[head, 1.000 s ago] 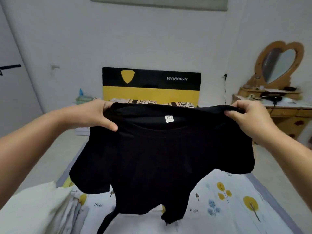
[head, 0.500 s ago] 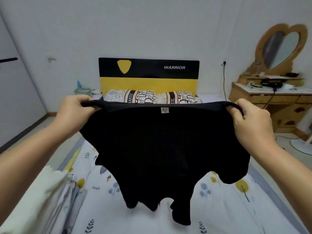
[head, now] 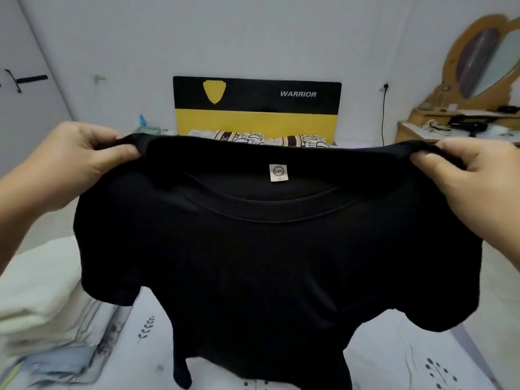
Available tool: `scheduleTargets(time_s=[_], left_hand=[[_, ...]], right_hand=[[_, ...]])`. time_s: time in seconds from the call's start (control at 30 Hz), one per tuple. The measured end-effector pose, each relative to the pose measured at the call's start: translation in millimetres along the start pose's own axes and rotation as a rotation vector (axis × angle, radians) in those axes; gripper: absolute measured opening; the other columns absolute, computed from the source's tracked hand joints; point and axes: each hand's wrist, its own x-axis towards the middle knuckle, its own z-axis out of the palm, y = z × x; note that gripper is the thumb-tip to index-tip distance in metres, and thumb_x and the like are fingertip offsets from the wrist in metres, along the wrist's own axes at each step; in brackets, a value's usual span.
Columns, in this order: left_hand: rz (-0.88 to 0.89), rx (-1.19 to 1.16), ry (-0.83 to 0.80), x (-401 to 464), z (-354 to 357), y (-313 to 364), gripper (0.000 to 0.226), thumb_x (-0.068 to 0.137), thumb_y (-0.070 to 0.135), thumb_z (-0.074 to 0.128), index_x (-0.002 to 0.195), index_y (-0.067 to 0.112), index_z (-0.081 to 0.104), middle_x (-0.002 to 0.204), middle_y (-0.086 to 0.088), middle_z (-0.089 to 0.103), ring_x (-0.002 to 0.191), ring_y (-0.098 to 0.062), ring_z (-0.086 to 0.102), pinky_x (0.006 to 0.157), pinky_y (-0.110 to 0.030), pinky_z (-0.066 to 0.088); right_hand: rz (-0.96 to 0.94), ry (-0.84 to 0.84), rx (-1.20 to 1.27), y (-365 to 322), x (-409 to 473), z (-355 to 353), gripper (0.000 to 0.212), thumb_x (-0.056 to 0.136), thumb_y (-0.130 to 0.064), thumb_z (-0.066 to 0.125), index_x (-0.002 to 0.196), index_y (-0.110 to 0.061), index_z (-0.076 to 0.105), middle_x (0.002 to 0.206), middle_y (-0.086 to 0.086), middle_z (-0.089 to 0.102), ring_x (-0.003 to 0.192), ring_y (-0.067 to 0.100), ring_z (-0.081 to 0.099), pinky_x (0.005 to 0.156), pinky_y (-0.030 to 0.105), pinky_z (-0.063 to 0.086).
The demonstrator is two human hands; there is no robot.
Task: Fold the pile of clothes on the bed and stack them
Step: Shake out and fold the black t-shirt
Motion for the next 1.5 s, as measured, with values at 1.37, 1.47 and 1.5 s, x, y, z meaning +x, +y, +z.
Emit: scheduleTargets(time_s=[1.37,1.47,1.5], left_hand=[[-0.44,0.517,-0.335,55,395,-506,0.029,0.086,0.037,0.062,0.1,0.012,0.063,0.088,-0.005,0.062,0.081,-0.023,0.054,0.069,-0.03,0.034],[-0.591,0.491,-0.427,29,404,-531,0.049,0.088,0.043,0.058,0.122,0.01,0.049,0.105,-0.01,0.064,0.099,-0.031,0.058,0.077,-0.035,0.038],[-0.644,0.485,-0.443,19,405,-536,0.055,0.088,0.046,0.056,0.127,0.008,0.044,0.111,-0.012,0.063,0.104,-0.033,0.057,0.081,-0.037,0.039]], right_hand=[[0.666,-0.513,-0.218,346,-31,588,0.033,0.099,-0.033,0.038,0.115,-0.008,0.053,0.107,0.016,0.059,0.094,0.032,0.051,0.074,0.032,0.034],[0.756,-0.636,-0.335,361,-67,598,0.055,0.097,-0.042,0.037,0.142,-0.01,0.03,0.134,0.02,0.043,0.122,0.037,0.041,0.099,0.046,0.034],[0.786,-0.619,-0.375,365,-79,596,0.058,0.097,-0.042,0.038,0.143,-0.01,0.027,0.138,0.02,0.039,0.126,0.037,0.037,0.102,0.048,0.031]])
